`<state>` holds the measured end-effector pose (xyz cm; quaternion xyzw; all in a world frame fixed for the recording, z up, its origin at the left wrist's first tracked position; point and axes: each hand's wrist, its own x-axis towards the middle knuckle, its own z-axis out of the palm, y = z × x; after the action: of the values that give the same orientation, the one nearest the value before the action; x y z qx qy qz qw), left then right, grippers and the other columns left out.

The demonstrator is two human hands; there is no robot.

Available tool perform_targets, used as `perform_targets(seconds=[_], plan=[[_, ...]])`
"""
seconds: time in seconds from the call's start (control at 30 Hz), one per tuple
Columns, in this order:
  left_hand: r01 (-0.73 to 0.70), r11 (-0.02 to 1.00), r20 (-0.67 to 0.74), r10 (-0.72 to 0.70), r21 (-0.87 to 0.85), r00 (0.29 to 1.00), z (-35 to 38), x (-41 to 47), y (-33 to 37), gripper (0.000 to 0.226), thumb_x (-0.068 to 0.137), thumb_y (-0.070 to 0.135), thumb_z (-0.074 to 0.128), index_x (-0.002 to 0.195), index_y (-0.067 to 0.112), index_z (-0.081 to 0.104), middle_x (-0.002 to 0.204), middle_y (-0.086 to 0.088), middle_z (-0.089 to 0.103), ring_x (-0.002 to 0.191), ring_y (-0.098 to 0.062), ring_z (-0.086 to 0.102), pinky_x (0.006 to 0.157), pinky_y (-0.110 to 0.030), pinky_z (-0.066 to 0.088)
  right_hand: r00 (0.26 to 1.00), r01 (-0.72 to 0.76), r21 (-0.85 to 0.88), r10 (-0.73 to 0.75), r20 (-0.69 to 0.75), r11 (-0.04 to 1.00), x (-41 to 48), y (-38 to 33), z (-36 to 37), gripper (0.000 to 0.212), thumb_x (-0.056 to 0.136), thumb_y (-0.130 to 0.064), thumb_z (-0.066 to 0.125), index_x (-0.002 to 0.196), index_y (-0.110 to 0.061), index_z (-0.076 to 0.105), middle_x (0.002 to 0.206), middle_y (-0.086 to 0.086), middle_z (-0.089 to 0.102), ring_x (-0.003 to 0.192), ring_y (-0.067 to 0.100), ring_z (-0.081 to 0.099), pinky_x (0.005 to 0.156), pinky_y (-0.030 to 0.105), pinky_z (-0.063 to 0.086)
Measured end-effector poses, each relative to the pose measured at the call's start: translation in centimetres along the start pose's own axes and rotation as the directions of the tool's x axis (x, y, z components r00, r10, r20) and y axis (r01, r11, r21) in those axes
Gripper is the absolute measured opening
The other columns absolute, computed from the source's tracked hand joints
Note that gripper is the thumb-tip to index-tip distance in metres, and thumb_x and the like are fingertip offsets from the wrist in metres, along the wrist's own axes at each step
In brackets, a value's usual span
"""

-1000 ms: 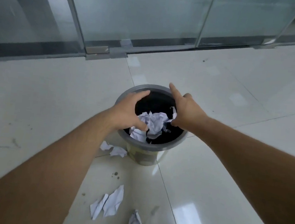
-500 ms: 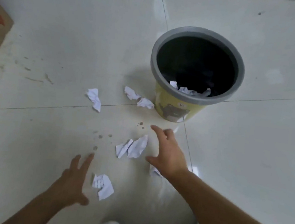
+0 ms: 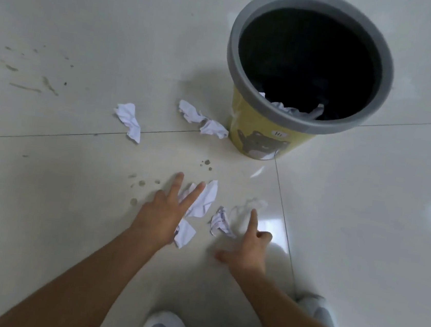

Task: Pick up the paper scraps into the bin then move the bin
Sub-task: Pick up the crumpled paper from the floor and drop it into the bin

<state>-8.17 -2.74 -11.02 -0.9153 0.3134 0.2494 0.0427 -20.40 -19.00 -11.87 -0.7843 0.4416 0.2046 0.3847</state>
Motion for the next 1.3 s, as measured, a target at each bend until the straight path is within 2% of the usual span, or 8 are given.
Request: perform_targets(seconds=[0.1,0.23,0.4,0.63,0.8,1.03,1.2,1.3], plan=[[-0.063,0.998,0.068,0.062,0.007,0.996,-0.6,2.1,0.7,0.135,0.060,0.024,0.091,0.156,0.040,-0.004,0.164,-0.013,-0.003,0.120,-0.037,0.051,0.086,-0.044,0.053,0.998,0.050,0.027,-0.051,0.030,0.998,1.5,-2.3,0.4,0.124,0.052,-0.020,0.091,0.145,-0.041,0.012,0.109,0.001,0.024,0.082,0.020,0.050,0.077,0.028,0.049],[-0.061,0.970,0.114,0.090,-0.236,0.989,0.5,3.0,2.6,0.076,0.071,0.020,0.079,0.137,0.020,0.042,0.147,-0.013,0.029,0.111,-0.038,0.059,0.079,-0.038,0.050,0.985,0.109,0.017,-0.110,0.133,0.994,2.5,-4.2,1.1,0.089,0.058,-0.015,0.087,0.132,-0.023,0.039,0.115,0.008,0.033,0.077,0.015,0.048,0.074,0.023,0.046],[-0.056,0.905,0.108,0.112,-0.421,0.988,1.9,2.8,3.6,0.059,0.071,0.021,0.075,0.125,0.017,0.052,0.152,-0.011,0.038,0.115,-0.032,0.060,0.077,-0.029,0.043,0.974,0.153,-0.053,-0.142,0.175,0.987,2.5,-5.8,1.2,0.033,0.069,-0.009,0.070,0.090,-0.015,0.045,0.103,0.012,0.062,0.081,0.024,0.056,0.066,0.025,0.041],[-0.088,0.851,-0.125,0.027,-0.517,0.992,-4.7,1.7,0.1,0.050,0.061,0.010,0.079,0.107,0.009,0.059,0.104,-0.001,0.045,0.086,-0.030,0.061,0.066,-0.032,0.040,0.934,0.324,0.053,-0.328,0.138,0.945,1.4,-11.3,-1.5,0.054,0.061,-0.009,0.083,0.108,-0.010,0.058,0.111,0.006,0.066,0.096,0.021,0.061,0.072,0.020,0.043],[-0.111,0.888,-0.373,-0.072,-0.447,0.925,-14.9,0.9,-3.3,0.050,0.060,0.004,0.077,0.108,0.007,0.062,0.104,-0.007,0.050,0.088,-0.029,0.058,0.069,-0.034,0.043,0.814,0.576,0.112,-0.580,0.003,0.809,-1.0,-19.9,-6.5,0.027,0.069,-0.007,0.076,0.087,-0.011,0.056,0.080,0.001,0.062,0.078,0.020,0.059,0.062,0.017,0.045],[-0.213,0.913,-0.651,-0.072,-0.348,0.755,-29.6,2.3,-2.6,0.061,0.052,0.013,0.088,0.107,0.015,0.061,0.106,-0.007,0.053,0.087,-0.014,0.046,0.060,-0.017,0.029,0.593,0.791,-0.015,-0.772,-0.227,0.612,-5.0,-29.2,-18.6,0.033,0.076,-0.013,0.074,0.104,-0.007,0.058,0.098,0.009,0.066,0.084,0.021,0.061,0.068,0.026,0.044],[-0.326,0.880,-0.641,0.031,-0.347,0.767,-33.0,5.8,3.9,0.068,0.055,0.019,0.091,0.115,0.021,0.057,0.106,0.006,0.038,0.083,-0.013,0.047,0.063,-0.014,0.035,0.673,0.707,-0.069,-0.700,-0.239,0.704,-3.1,-27.3,-26.3,0.056,0.067,-0.015,0.082,0.117,-0.010,0.058,0.099,0.002,0.066,0.089,0.018,0.063,0.069,0.021,0.041],[-0.367,0.869,-0.609,0.100,-0.331,0.787,-32.6,7.7,7.2,0.066,0.058,0.021,0.090,0.115,0.023,0.055,0.104,0.008,0.037,0.083,-0.015,0.053,0.071,-0.026,0.044,0.710,0.659,-0.070,-0.650,-0.270,0.749,-0.8,-24.4,-28.1,0.046,0.063,-0.015,0.083,0.103,-0.015,0.060,0.079,-0.011,0.060,0.068,0.003,0.055,0.051,0.008,0.035]])
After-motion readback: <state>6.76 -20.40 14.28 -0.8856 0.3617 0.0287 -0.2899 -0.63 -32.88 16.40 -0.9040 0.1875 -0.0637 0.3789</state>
